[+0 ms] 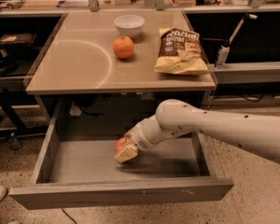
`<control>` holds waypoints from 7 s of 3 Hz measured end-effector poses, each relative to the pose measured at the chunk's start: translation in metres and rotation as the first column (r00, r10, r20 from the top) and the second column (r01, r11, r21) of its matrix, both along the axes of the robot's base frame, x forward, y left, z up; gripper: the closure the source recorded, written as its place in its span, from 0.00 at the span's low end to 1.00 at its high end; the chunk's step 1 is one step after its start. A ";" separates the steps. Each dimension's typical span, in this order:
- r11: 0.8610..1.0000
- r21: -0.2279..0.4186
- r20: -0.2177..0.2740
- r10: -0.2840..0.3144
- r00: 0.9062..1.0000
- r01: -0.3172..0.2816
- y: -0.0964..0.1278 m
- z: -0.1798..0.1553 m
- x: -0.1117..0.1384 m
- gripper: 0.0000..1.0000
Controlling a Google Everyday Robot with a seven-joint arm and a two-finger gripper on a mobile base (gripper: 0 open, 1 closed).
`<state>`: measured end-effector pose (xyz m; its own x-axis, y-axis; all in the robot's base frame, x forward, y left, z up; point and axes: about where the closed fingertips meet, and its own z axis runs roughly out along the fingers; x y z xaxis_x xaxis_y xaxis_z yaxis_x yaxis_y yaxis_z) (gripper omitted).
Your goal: Pick apple from top drawer and place on counter
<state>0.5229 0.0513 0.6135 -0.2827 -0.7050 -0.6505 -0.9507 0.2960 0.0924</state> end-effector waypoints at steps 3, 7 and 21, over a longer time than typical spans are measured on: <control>0.999 -0.024 0.007 0.025 1.000 -0.025 0.011 0.032 -0.008 1.00; 0.988 -0.138 0.103 0.078 0.992 -0.063 0.102 0.210 -0.019 1.00; 0.993 -0.097 0.051 0.076 0.996 -0.071 0.155 0.223 0.190 0.00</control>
Offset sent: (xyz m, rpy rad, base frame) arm 0.0000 0.0000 0.0000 0.0000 0.0000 0.0000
